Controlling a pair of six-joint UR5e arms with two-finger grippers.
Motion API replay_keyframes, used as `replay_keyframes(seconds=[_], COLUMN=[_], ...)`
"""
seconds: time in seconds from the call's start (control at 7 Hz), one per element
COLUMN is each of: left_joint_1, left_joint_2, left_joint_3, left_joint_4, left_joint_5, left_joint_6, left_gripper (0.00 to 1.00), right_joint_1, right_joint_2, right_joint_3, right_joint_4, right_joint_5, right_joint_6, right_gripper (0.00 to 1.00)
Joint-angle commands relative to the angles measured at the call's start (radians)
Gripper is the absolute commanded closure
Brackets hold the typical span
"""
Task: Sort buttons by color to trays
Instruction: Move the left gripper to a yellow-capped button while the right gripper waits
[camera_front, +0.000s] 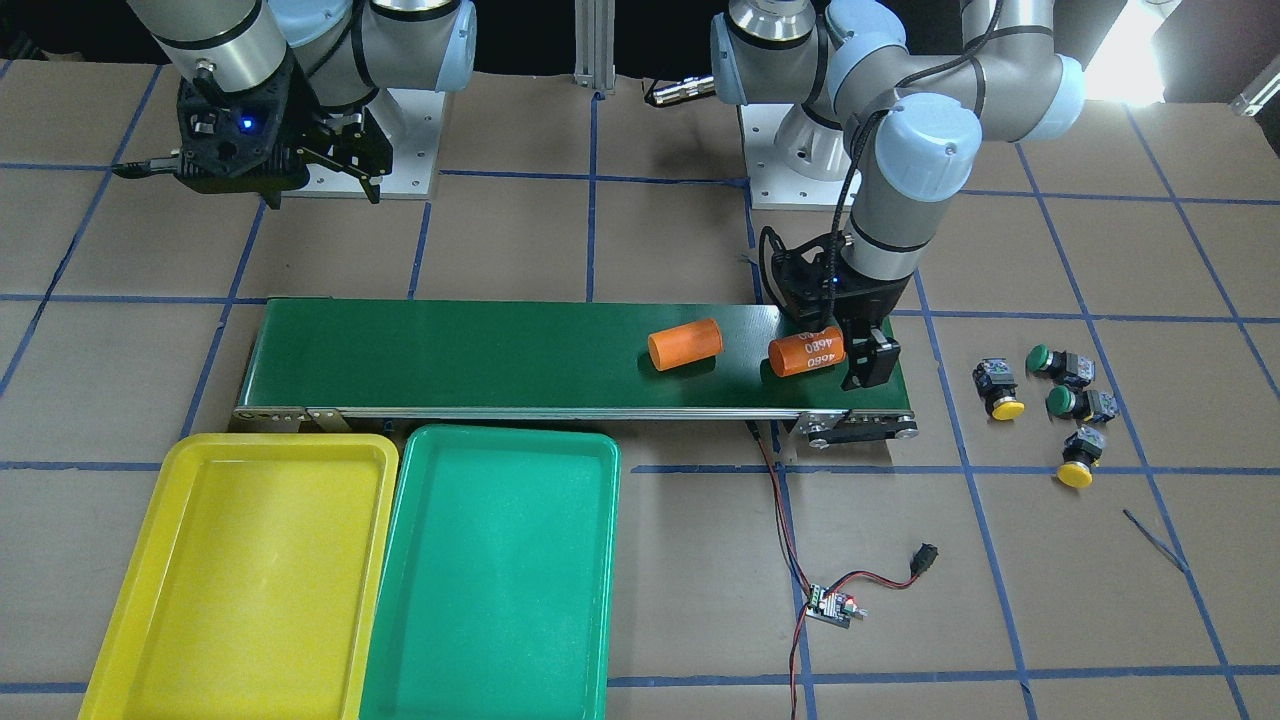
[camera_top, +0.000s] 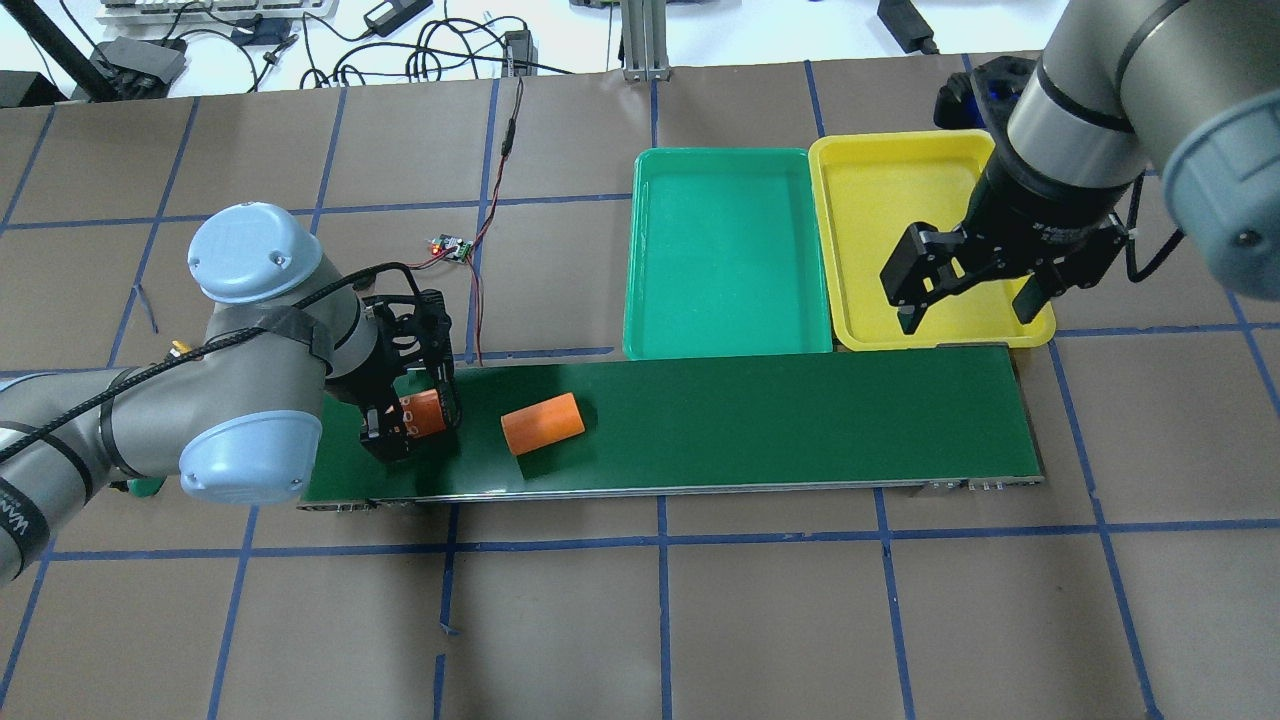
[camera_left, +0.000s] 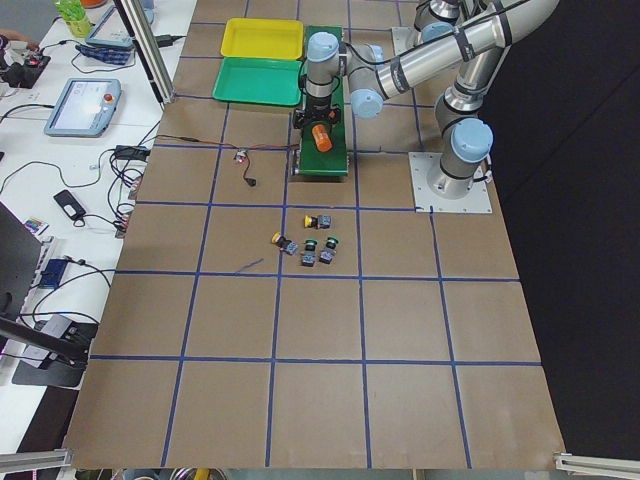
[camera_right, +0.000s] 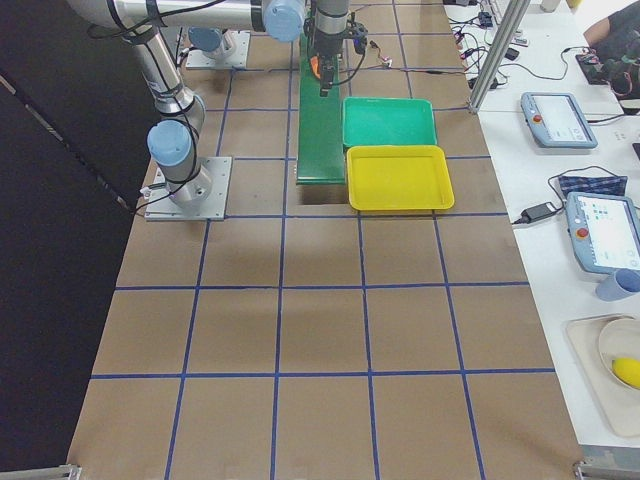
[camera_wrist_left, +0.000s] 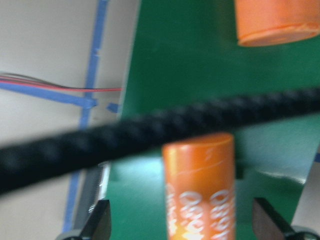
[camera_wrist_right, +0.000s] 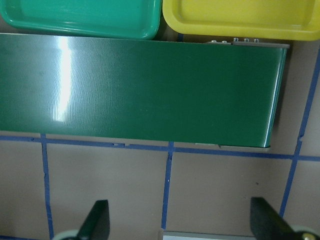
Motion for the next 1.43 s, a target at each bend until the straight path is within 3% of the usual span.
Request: replay_keyframes(seconds=[0.0,0.29,0.43,1.0,1.29], left_joint_1=[0.221,0.45,0.499,0.512,0.52], left_joint_2=[-0.017,-0.077,-0.123,-0.266,-0.287], left_joint_3=[0.06,0.048,0.027,0.022,0.002], left_joint_4=[-0.012,-0.012,-0.004,0.088,0.106], left_joint_5=[-0.011,-0.016,-0.016,-0.003,-0.003], left_joint_6=[-0.091,-0.184,-0.27,-0.484,-0.537], left_gripper=[0.0,0.0,0.0,0.0,0.0], right_joint_1=[-0.001,-0.001,-0.001,0.004,0.002], right_joint_2=[-0.082,-0.139,-0.181,-0.369,-0.386], right_joint_3=[0.093,0.168,0.214,0.439,0.487], right_joint_4=[0.001,0.001,0.001,-0.002,-0.005], right_joint_5=[-0.005,-0.005,-0.005,-0.001,-0.001], right_joint_6=[-0.002,-0.003,-0.003,-0.002,-0.005], right_gripper=[0.0,0.0,0.0,0.0,0.0])
